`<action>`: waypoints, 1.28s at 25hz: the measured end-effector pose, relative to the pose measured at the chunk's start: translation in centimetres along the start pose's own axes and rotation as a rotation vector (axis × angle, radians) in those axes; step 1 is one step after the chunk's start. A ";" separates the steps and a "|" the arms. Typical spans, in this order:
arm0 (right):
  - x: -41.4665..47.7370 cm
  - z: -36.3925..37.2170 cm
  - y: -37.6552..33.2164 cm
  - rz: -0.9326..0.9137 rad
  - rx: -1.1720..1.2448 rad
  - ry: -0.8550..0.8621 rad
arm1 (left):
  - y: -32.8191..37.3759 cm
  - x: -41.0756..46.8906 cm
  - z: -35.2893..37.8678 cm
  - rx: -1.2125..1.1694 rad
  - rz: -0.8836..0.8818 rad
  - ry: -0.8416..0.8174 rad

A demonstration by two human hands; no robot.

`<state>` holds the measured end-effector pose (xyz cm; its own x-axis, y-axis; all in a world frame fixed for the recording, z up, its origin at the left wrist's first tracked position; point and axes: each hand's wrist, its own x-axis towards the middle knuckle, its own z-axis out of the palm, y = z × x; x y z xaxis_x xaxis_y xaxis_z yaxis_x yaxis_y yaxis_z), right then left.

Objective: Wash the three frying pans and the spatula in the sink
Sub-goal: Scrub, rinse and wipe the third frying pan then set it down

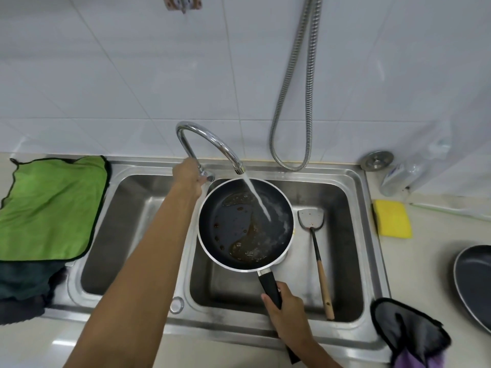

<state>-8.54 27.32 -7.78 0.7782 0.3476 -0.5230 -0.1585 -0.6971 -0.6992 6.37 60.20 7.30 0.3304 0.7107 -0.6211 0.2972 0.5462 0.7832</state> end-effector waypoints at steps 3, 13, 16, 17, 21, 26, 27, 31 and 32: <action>0.0 0.1 0.1 -0.024 0.008 0.018 | 0.7 -0.2 1.3 0.040 0.062 -0.137; -0.2 -0.1 -0.2 -0.063 -0.013 0.044 | -21.2 -10.4 -7.2 0.507 0.097 -0.264; -0.6 -0.4 -0.6 -0.068 0.024 0.031 | -27.9 -12.7 -7.4 0.745 -0.034 -0.325; -0.7 -0.4 -0.7 -0.069 0.040 0.025 | -28.6 -12.8 -6.9 0.761 -0.050 -0.345; -1.2 -0.5 -0.9 -0.097 0.029 0.038 | -28.8 -11.7 -5.0 0.701 -0.151 -0.346; -1.4 -1.0 -1.2 -0.117 -0.021 -0.040 | -30.5 -11.6 -4.8 0.437 -0.256 -0.251; -1.3 -2.1 -1.1 -0.145 -0.119 -0.066 | -30.8 -12.0 -4.5 0.349 -0.259 -0.224; 1.6 -11.8 0.0 -0.342 -0.521 0.233 | -31.3 -13.9 -2.7 0.070 -0.250 -0.128; 3.4 -15.3 0.6 -0.383 -0.588 0.391 | -31.3 -14.5 -2.1 0.058 -0.239 -0.103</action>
<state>3.36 18.46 -2.51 0.8875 0.4606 -0.0145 0.4237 -0.8280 -0.3673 -9.62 33.76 -8.14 0.3334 0.5136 -0.7906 0.4275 0.6651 0.6124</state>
